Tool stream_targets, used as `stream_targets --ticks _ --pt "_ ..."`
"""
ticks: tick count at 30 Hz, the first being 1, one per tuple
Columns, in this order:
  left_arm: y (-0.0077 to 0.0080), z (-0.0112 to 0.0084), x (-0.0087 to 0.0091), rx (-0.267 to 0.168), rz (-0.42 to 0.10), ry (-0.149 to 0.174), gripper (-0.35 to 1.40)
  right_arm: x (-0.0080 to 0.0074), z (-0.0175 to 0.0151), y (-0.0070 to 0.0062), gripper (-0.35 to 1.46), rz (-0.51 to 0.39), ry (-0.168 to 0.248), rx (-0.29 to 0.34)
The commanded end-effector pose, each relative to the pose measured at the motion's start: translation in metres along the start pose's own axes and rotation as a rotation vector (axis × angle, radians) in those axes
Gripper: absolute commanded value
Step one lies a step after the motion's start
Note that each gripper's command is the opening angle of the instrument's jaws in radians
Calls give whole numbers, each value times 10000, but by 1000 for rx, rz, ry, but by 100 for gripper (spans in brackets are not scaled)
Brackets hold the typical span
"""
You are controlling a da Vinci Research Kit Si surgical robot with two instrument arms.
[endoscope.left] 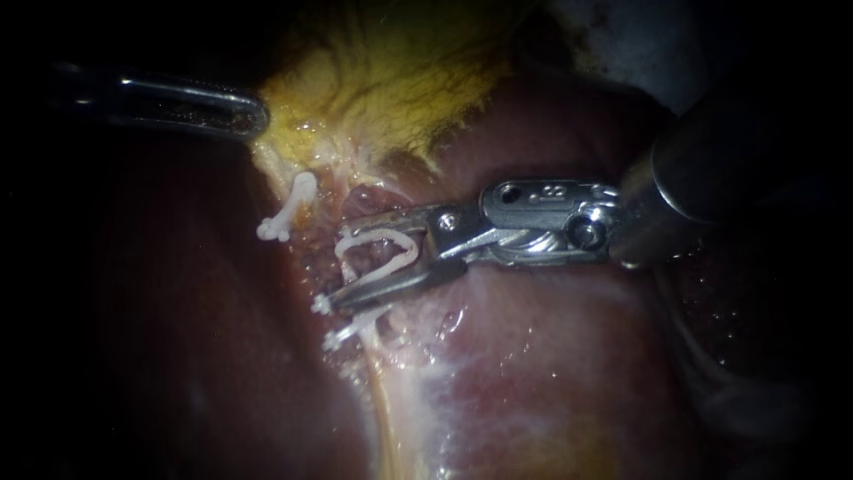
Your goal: Clipping third clip right tube
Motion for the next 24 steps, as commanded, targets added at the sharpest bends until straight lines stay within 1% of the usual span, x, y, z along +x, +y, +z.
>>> stream_targets --ticks 1,5,8,12,15,21,24 --pt "0 0 0 1 0 0 -35 1 -1 -1 49 -1 0 1" --pt "0 -1 0 1 0 0 -35 3 -8 -7 49 -3 6 15" --pt "0 -1 0 2 0 0 -35 5 -20 -13 49 4 8 24" --pt "1 -2 0 2 0 0 -35 3 -36 -15 50 27 17 36" --pt "1 -2 0 2 0 0 -35 -4 -43 -10 50 40 15 41" --pt "1 -2 0 2 0 0 -35 -17 -43 9 50 69 17 54" --pt "1 -2 0 2 0 0 -35 -21 -38 20 50 99 40 81"
